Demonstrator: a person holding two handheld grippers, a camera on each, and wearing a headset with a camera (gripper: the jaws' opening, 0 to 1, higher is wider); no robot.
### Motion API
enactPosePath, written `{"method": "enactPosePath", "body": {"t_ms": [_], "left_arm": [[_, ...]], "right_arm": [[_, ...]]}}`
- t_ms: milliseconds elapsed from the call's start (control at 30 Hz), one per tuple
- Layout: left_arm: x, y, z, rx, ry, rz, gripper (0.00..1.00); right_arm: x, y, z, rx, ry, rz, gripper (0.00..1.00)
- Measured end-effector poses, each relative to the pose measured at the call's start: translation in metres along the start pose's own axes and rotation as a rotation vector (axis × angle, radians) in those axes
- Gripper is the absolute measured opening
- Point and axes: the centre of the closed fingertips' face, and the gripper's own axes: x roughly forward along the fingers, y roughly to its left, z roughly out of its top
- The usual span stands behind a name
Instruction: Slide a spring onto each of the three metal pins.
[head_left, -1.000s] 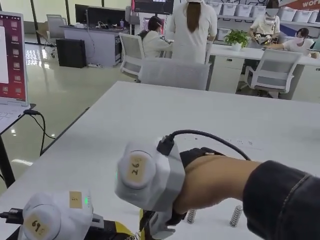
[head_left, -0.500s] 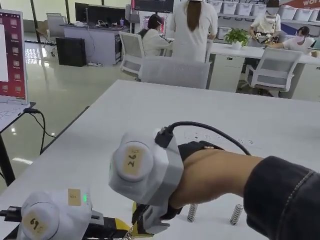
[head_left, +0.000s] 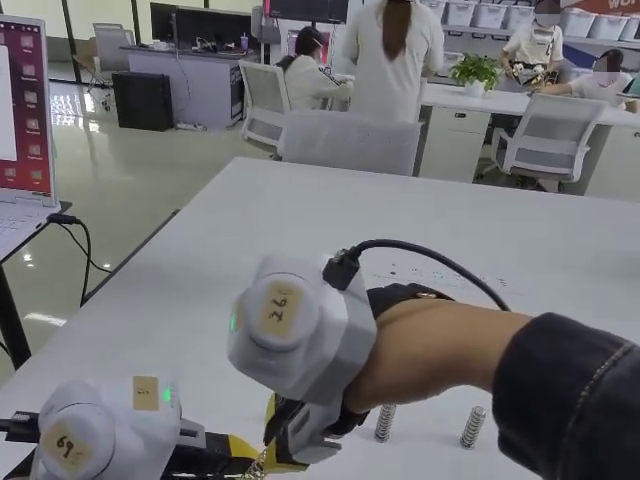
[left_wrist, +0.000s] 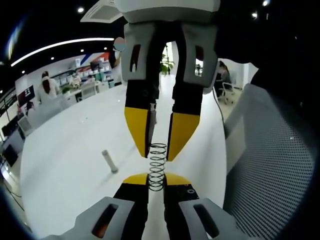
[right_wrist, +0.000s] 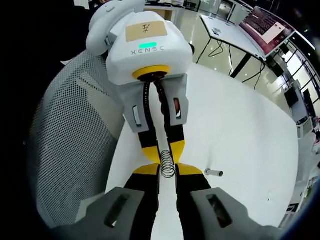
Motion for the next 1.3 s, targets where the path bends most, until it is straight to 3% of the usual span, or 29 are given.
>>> {"method": "enactPosePath", "body": {"t_ms": [533, 1300], "left_arm": [[-0.001, 0.0, 0.003, -0.026, -0.035, 0.001, 0.03], [-0.007, -0.003, 0.021, -0.083, -0.139, -0.026, 0.03]], "right_arm": [[0.002, 0.0, -0.003, 0.057, -0.059, 0.008, 0.1], [-0.003, 0.0, 0.003, 0.096, -0.105, 0.024, 0.09]]}}
